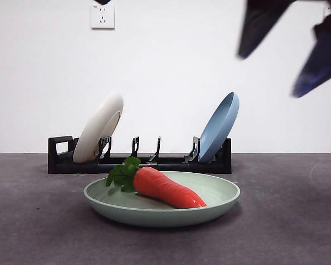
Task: Take the green plate from the plate rack,put the plate on the table,take the carrot from the table,put the carrot in the plate
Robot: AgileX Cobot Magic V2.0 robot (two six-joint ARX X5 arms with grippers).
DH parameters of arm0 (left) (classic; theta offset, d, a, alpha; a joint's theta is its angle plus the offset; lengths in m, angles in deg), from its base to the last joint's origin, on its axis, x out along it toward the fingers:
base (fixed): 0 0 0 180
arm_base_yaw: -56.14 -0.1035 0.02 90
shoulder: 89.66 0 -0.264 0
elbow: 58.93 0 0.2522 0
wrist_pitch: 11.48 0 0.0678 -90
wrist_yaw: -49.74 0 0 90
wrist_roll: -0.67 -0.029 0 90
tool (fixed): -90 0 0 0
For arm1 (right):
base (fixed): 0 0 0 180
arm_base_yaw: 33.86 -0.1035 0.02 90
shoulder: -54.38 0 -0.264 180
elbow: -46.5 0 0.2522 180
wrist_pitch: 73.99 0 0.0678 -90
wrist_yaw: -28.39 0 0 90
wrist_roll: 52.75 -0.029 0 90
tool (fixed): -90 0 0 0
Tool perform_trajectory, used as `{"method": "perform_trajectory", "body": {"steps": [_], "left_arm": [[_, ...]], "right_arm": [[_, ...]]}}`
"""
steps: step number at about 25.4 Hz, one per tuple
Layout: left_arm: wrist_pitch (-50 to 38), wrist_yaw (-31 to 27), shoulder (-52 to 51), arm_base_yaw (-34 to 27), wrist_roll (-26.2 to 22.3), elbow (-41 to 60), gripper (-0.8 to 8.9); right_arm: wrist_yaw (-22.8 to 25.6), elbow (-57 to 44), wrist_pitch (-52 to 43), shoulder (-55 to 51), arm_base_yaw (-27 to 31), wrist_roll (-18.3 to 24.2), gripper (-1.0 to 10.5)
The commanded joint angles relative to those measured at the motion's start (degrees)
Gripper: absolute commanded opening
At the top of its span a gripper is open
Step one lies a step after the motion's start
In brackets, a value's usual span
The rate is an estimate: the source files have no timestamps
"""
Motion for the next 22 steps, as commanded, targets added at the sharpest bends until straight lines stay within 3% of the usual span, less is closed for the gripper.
{"method": "perform_trajectory", "body": {"steps": [1, 4, 8, 9, 22], "left_arm": [[0.70, 0.15, -0.09, 0.07, 0.22, 0.37, 3.41], [1.51, 0.15, -0.09, 0.07, 0.22, 0.35, 3.13], [2.08, 0.15, -0.09, 0.07, 0.24, 0.35, -0.23], [2.05, 0.17, -0.09, 0.07, 0.26, 0.37, -0.06], [1.97, -0.07, -0.09, 0.07, 0.24, 0.37, -0.04]], "right_arm": [[-0.11, -0.22, 2.16, -2.14, -0.15, -0.35, 4.7], [-0.11, -0.22, 3.04, -4.22, -0.15, -0.35, 4.2], [-0.09, -0.22, 3.02, -5.64, -0.15, -0.33, 0.6], [-0.11, -0.22, 3.02, -5.75, -0.15, -0.31, -0.2], [0.22, -0.22, 2.69, -5.90, -0.13, -0.94, 0.0]]}}
